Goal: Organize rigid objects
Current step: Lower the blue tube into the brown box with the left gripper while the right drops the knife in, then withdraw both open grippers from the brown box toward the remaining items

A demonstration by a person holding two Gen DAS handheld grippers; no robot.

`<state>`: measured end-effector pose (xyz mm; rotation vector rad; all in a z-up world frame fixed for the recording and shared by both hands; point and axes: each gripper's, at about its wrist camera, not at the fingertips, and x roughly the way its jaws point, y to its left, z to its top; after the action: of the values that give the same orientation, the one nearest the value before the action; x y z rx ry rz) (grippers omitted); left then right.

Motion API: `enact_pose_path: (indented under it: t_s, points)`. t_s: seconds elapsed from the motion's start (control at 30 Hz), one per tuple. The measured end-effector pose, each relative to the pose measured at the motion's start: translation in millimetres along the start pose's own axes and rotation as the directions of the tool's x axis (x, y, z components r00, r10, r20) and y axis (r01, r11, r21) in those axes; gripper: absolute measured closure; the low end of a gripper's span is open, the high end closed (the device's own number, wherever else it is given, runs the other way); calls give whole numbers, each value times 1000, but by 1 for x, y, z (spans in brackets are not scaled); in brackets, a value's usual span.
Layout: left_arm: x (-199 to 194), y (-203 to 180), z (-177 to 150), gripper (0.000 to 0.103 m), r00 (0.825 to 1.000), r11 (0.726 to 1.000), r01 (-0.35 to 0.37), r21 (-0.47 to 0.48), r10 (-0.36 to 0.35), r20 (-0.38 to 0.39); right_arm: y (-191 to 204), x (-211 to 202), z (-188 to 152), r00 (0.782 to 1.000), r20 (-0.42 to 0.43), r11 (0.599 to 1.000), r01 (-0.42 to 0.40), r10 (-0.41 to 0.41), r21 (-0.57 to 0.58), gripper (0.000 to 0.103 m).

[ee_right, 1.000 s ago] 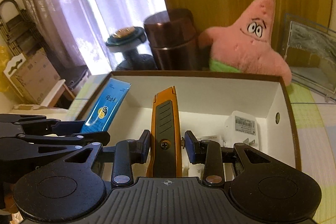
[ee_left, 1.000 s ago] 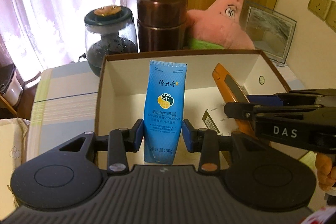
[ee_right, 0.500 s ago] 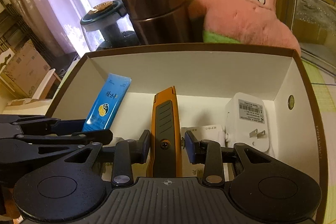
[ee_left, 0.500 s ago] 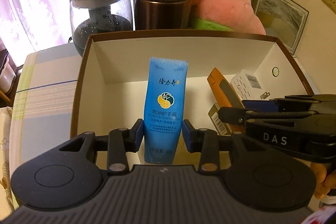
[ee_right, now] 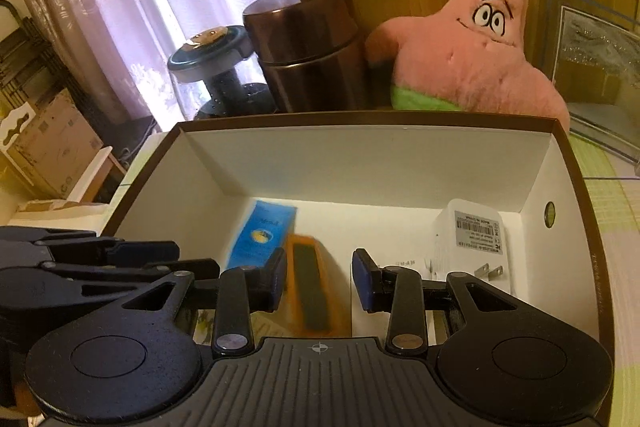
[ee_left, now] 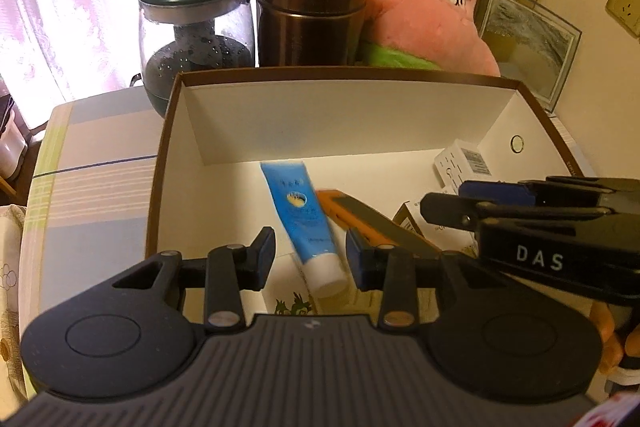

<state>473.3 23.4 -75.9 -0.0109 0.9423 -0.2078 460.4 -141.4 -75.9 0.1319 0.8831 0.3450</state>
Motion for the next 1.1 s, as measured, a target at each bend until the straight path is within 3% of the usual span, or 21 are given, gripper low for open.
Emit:
enact_pose_path:
  t_s: [0.63, 1.1]
  points:
    - [-47, -6, -18, 63, 999, 1000, -4, -4, 5, 54, 8, -49, -21, 999, 41, 1000, -8, 7, 25, 42]
    - [-96, -12, -51, 60, 995, 1000, 7, -15, -6, 97, 12, -99, -48, 994, 105, 998, 4, -11, 64, 38]
